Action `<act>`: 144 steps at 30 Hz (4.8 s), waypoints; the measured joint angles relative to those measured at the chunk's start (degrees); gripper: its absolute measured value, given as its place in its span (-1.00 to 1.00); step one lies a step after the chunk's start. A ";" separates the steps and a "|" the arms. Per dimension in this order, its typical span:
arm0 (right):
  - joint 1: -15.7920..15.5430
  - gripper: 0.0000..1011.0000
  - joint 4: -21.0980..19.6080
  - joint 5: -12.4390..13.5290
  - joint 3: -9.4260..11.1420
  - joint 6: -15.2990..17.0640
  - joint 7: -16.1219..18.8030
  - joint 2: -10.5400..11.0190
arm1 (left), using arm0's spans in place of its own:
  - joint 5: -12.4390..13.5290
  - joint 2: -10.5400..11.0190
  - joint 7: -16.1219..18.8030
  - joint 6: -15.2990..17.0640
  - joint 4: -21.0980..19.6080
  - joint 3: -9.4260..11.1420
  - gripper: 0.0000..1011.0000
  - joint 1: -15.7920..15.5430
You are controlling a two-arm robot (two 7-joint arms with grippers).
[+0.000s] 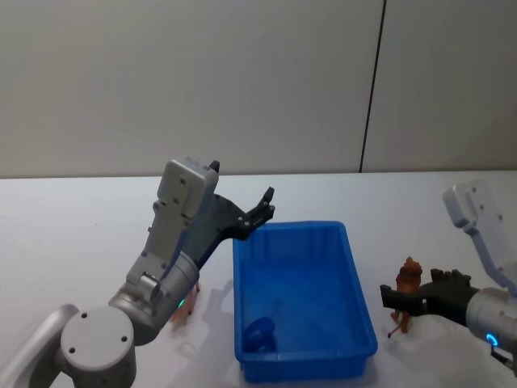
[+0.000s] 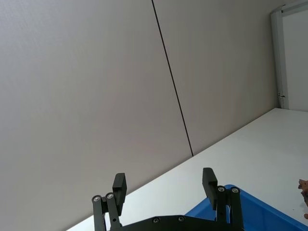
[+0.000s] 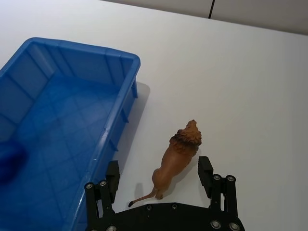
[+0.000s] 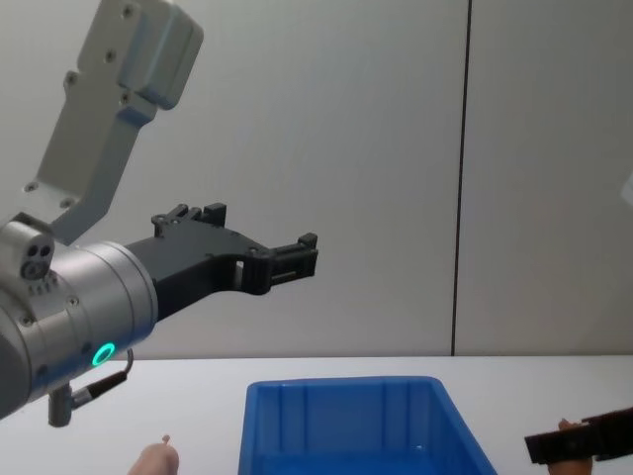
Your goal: Pick up the two dolls from the table and place them into the box.
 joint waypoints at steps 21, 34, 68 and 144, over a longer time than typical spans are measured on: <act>0.27 0.98 1.65 -0.24 0.55 1.65 -3.87 -1.64 | 0.00 0.00 0.00 0.00 0.00 0.00 0.98 0.00; 0.61 0.98 5.45 1.92 0.25 3.16 -4.80 -4.20 | 0.00 0.00 0.00 0.00 0.00 0.00 0.98 0.00; -0.31 0.98 11.17 1.91 -1.76 -3.99 -6.74 -8.07 | 0.00 0.00 0.00 0.00 0.00 0.00 0.98 0.00; -1.42 -0.29 7.96 0.47 -0.79 -12.35 -10.16 -8.91 | 0.00 0.00 0.00 0.00 0.00 0.00 0.98 0.00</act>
